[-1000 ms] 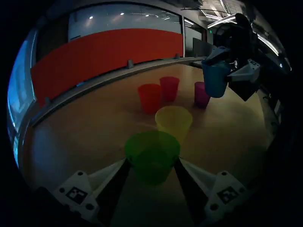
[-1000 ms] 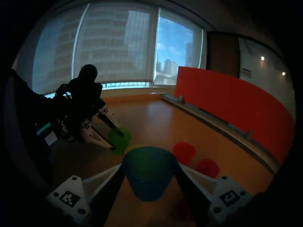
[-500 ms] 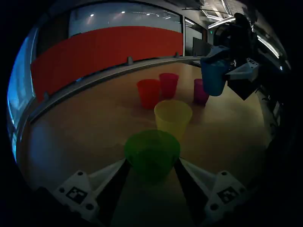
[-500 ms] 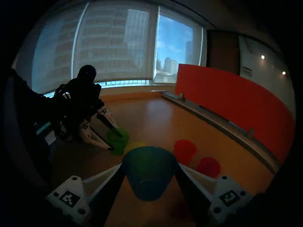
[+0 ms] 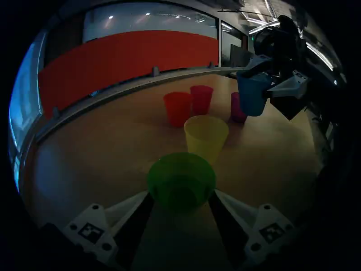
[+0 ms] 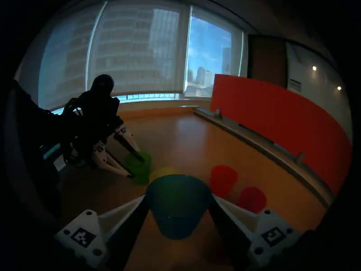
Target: Pour water
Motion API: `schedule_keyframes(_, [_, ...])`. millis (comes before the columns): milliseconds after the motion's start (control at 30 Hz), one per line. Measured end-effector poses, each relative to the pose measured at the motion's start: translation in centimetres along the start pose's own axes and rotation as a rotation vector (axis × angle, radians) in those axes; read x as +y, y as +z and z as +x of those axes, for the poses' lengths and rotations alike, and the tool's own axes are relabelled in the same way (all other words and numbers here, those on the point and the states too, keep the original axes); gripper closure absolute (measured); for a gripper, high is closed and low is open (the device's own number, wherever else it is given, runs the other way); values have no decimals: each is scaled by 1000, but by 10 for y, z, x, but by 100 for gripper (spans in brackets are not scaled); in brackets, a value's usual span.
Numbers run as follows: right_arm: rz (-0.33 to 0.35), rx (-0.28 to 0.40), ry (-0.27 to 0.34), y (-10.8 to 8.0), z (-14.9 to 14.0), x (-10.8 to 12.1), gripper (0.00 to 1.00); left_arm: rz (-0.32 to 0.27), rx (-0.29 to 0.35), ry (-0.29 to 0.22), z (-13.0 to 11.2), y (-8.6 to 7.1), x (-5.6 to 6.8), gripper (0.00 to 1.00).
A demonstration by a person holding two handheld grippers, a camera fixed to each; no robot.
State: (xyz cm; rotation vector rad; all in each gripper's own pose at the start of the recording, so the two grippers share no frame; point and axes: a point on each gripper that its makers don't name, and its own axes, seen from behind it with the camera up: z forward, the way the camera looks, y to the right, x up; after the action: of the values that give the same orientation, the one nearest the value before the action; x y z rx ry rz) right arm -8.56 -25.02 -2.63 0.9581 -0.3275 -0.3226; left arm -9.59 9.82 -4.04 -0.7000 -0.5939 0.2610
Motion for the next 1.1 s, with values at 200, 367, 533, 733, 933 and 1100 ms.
schedule_keyframes(200, [-3,-7,0,3,-4,-1,8,30,-16,42,-3,1,-2,15])
schedule_keyframes(367, [-2,-17,-1,8,-10,-3,8,36,-39,52,-8,1,-1,13])
schedule_keyframes(533, [-2,-32,-3,14,-21,-5,8,36,-55,42,-13,-3,-1,12])
schedule_keyframes(733, [2,-55,13,24,-37,-8,8,49,-62,37,-19,-11,-4,10])
schedule_keyframes(933, [12,-76,31,33,-51,-10,8,62,-54,25,-22,-21,-6,8])
schedule_keyframes(1100, [13,-98,26,38,-62,-12,8,79,-43,8,-24,-28,-11,7])
